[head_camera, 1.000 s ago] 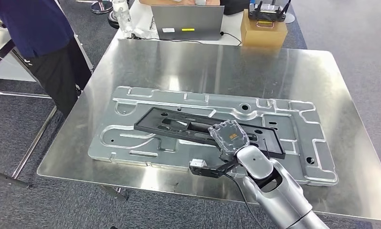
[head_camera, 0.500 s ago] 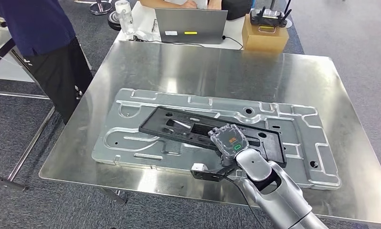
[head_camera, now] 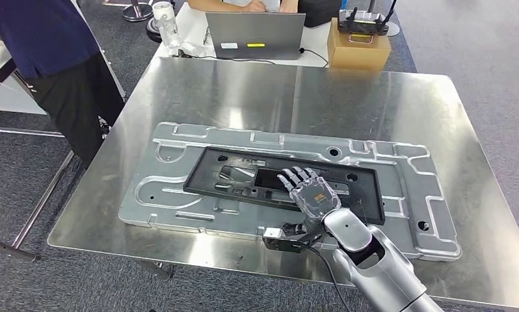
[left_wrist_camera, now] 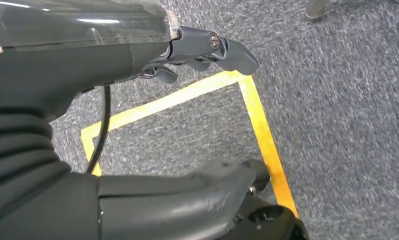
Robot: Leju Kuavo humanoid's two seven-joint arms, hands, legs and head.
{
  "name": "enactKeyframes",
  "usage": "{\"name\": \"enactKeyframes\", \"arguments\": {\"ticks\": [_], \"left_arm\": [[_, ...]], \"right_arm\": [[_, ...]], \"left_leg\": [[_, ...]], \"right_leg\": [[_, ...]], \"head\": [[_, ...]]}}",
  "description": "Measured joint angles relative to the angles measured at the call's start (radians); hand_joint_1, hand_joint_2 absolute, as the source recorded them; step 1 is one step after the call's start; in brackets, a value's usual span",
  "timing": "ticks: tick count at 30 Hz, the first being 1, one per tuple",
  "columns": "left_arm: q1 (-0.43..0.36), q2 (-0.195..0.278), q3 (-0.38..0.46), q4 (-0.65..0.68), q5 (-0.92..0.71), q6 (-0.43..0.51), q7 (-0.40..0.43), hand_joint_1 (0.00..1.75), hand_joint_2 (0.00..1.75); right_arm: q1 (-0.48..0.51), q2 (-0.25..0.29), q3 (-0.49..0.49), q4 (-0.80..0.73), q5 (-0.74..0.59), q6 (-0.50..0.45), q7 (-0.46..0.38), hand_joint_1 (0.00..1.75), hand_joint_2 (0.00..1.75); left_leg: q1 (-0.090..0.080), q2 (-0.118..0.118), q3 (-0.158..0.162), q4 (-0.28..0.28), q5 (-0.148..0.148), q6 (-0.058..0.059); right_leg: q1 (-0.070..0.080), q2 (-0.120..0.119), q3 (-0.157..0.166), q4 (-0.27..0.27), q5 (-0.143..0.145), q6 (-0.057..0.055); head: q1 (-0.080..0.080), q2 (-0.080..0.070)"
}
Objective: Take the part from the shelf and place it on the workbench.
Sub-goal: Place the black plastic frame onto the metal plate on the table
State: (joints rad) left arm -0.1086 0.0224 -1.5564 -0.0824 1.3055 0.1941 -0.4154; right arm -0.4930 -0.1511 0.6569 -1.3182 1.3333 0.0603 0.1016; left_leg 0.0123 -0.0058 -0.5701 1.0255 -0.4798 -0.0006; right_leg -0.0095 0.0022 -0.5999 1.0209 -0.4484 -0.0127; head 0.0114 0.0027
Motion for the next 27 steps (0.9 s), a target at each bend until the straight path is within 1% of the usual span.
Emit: {"name": "enactKeyframes", "arguments": {"ticks": [1,2,3,4,5,6,7,8,9,10,11,12,14,15,16,17,18,19,20,21,22,23,24,25,26,27], "left_arm": [[0.000,0.000,0.000,0.000,0.001,0.000,0.000,0.00,0.00],[0.000,0.000,0.000,0.000,0.003,-0.001,0.000,0.00,0.00],[0.000,0.001,0.000,0.000,0.005,-0.004,0.000,0.00,0.00],[0.001,0.001,0.000,0.000,0.008,-0.007,0.000,0.00,0.00],[0.002,0.001,0.000,0.000,0.011,-0.013,0.000,0.00,0.00],[0.003,0.001,0.001,0.000,0.014,-0.018,-0.001,0.00,0.00],[0.003,0.002,0.001,0.000,0.016,-0.023,-0.002,0.00,0.00],[0.003,0.002,0.001,0.000,0.018,-0.026,-0.003,0.00,0.00],[0.002,0.003,0.001,0.000,0.020,-0.028,-0.004,0.00,0.00],[0.002,0.004,0.001,0.000,0.021,-0.030,-0.004,0.00,0.00],[0.001,0.004,0.002,-0.001,0.022,-0.030,-0.005,0.00,0.00],[0.001,0.004,0.002,-0.001,0.022,-0.031,-0.005,0.00,0.00],[0.001,0.004,0.002,-0.001,0.023,-0.031,-0.006,0.00,0.00],[0.001,0.004,0.002,-0.001,0.024,-0.031,-0.005,0.00,0.00],[0.000,0.003,0.002,-0.002,0.025,-0.031,-0.005,0.00,0.00],[0.000,0.003,0.002,-0.002,0.025,-0.031,-0.005,0.00,0.00],[-0.001,0.003,0.002,-0.003,0.025,-0.031,-0.005,0.00,0.00],[-0.001,0.004,0.002,-0.003,0.026,-0.031,-0.004,0.00,0.00],[-0.001,0.004,0.002,-0.003,0.026,-0.031,-0.004,0.00,0.00],[-0.001,0.004,0.002,-0.003,0.026,-0.031,-0.004,0.00,0.00],[-0.001,0.003,0.002,-0.003,0.026,-0.031,-0.003,0.00,0.00],[-0.001,0.003,0.002,-0.003,0.026,-0.031,-0.003,0.00,0.00],[-0.001,0.003,0.002,-0.003,0.026,-0.031,-0.003,0.00,0.00],[-0.001,0.003,0.002,-0.004,0.026,-0.031,-0.003,0.00,0.00],[-0.001,0.002,0.002,-0.004,0.026,-0.031,-0.003,0.00,0.00],[-0.001,0.002,0.002,-0.005,0.026,-0.031,-0.003,0.00,0.00]], "right_arm": [[0.000,0.000,0.000,0.001,0.000,0.000,0.000,0.00,0.00],[0.000,0.000,0.000,0.002,0.000,0.000,0.000,0.00,0.00],[0.001,0.000,0.001,0.003,0.000,0.000,0.000,0.00,0.00],[0.003,0.000,0.001,0.005,0.000,0.001,0.000,0.00,0.00],[0.005,0.000,0.002,0.007,0.000,0.001,0.000,0.00,0.00],[0.006,0.000,0.003,0.009,0.000,0.001,-0.001,0.00,0.00],[0.006,0.000,0.004,0.010,0.000,0.001,-0.001,0.00,0.00],[0.006,0.000,0.005,0.011,0.000,0.002,-0.001,0.00,0.00],[0.006,0.000,0.005,0.011,0.000,0.002,-0.001,0.00,0.00],[0.006,0.000,0.005,0.012,0.000,0.002,-0.001,0.00,0.00],[0.006,0.000,0.005,0.012,0.000,0.002,-0.001,0.00,0.00],[0.006,0.000,0.006,0.013,0.000,0.002,-0.001,0.00,0.00],[0.006,0.000,0.007,0.016,-0.001,0.003,-0.002,0.00,0.00],[0.005,0.000,0.007,0.017,-0.001,0.003,-0.003,0.00,0.00],[0.005,0.000,0.007,0.019,-0.001,0.003,-0.003,0.00,0.00],[0.005,0.000,0.007,0.021,-0.001,0.004,-0.002,0.00,0.00],[0.004,0.000,0.007,0.024,-0.001,0.004,-0.002,0.00,0.00],[0.005,0.000,0.007,0.026,-0.002,0.005,-0.002,0.00,0.00],[0.005,0.000,0.008,0.028,-0.002,0.006,-0.002,0.00,0.00],[0.006,0.000,0.008,0.031,-0.002,0.007,-0.003,0.00,0.00],[0.006,0.000,0.009,0.033,-0.002,0.008,-0.003,0.00,0.00],[0.005,0.000,0.010,0.034,-0.002,0.008,-0.003,0.00,0.00],[0.003,0.000,0.010,0.034,-0.002,0.008,-0.003,0.00,0.00],[0.001,0.000,0.010,0.034,-0.002,0.008,-0.003,0.00,0.00],[-0.001,0.000,0.010,0.034,-0.002,0.008,-0.003,0.00,0.00],[-0.003,0.000,0.011,0.035,-0.002,0.008,-0.003,0.00,0.00]], "left_leg": [[0.001,0.000,-0.014,0.034,-0.022,-0.004],[0.002,0.001,-0.038,0.088,-0.052,-0.007],[0.002,0.001,-0.070,0.156,-0.085,-0.010],[0.002,0.001,-0.101,0.220,-0.111,-0.012],[0.002,0.001,-0.121,0.260,-0.121,-0.014],[0.002,0.001,-0.125,0.265,-0.112,-0.014],[0.002,0.001,-0.108,0.229,-0.085,-0.013],[0.002,0.001,-0.078,0.166,-0.049,-0.011],[0.001,0.001,-0.045,0.095,-0.020,-0.007],[0.000,0.001,-0.019,0.040,0.001,-0.003],[-0.002,0.000,-0.005,0.008,0.012,0.002],[-0.005,-0.001,-0.002,-0.003,0.014,0.007],[-0.004,-0.001,-0.006,-0.006,0.025,0.019],[-0.003,0.000,-0.009,-0.010,0.032,0.026],[-0.001,0.002,-0.012,-0.015,0.039,0.034],[0.000,0.004,-0.018,-0.018,0.047,0.040],[0.000,0.005,-0.026,-0.018,0.053,0.044],[-0.001,0.006,-0.035,-0.018,0.058,0.047],[-0.002,0.007,-0.044,-0.016,0.065,0.047],[-0.002,0.007,-0.054,-0.014,0.071,0.046],[-0.002,0.007,-0.064,-0.012,0.077,0.044],[-0.002,0.006,-0.073,-0.009,0.082,0.042],[-0.002,0.005,-0.080,-0.006,0.087,0.038],[-0.003,0.005,-0.085,-0.004,0.093,0.033],[-0.004,0.004,-0.088,-0.004,0.099,0.027],[-0.004,0.004,-0.090,-0.004,0.106,0.021]], "right_leg": [[-0.003,-0.001,0.003,-0.004,0.002,-0.007],[-0.003,-0.003,0.004,-0.006,0.002,-0.012],[-0.003,-0.004,0.004,-0.006,0.003,-0.015],[-0.002,-0.005,0.004,-0.004,0.003,-0.016],[-0.001,-0.005,0.003,-0.002,0.003,-0.017],[-0.001,-0.005,0.002,0.000,0.004,-0.017],[-0.001,-0.004,0.002,0.002,0.003,-0.017],[-0.002,-0.003,0.001,0.004,0.002,-0.016],[0.000,-0.003,0.000,0.007,0.001,-0.013],[0.002,-0.002,-0.001,0.010,0.000,-0.008],[0.003,-0.001,-0.003,0.012,0.001,-0.003],[0.004,-0.001,-0.005,0.012,0.003,0.003],[0.003,-0.001,-0.008,0.012,0.006,0.016],[0.002,-0.001,-0.012,0.021,-0.006,0.022],[0.001,-0.001,-0.022,0.045,-0.032,0.027],[-0.001,-0.001,-0.038,0.089,-0.071,0.031],[-0.002,-0.001,-0.059,0.148,-0.115,0.034],[-0.003,-0.001,-0.078,0.210,-0.153,0.036],[-0.004,-0.002,-0.088,0.256,-0.175,0.039],[-0.005,-0.002,-0.082,0.269,-0.177,0.040],[-0.005,-0.002,-0.057,0.246,-0.161,0.039],[-0.005,-0.002,-0.014,0.190,-0.136,0.037],[-0.004,-0.002,0.036,0.117,-0.117,0.033],[-0.002,-0.001,0.075,0.056,-0.101,0.028],[0.002,-0.001,0.099,0.016,-0.093,0.024],[0.005,-0.001,0.106,-0.002,-0.091,0.019]], "head": [[0.000,0.000],[0.000,0.000],[0.000,0.000],[0.000,0.000],[0.000,0.000],[0.000,0.000],[0.000,0.000],[0.000,0.000],[0.000,0.000],[0.000,0.000],[0.000,0.000],[0.000,0.000],[0.000,0.000],[0.000,0.000],[0.000,0.000],[0.000,0.000],[0.000,0.000],[0.000,0.000],[0.000,0.000],[0.000,0.000],[0.000,0.000],[0.000,0.000],[0.000,0.000],[0.000,0.000],[0.000,0.000],[0.000,0.000]]}}
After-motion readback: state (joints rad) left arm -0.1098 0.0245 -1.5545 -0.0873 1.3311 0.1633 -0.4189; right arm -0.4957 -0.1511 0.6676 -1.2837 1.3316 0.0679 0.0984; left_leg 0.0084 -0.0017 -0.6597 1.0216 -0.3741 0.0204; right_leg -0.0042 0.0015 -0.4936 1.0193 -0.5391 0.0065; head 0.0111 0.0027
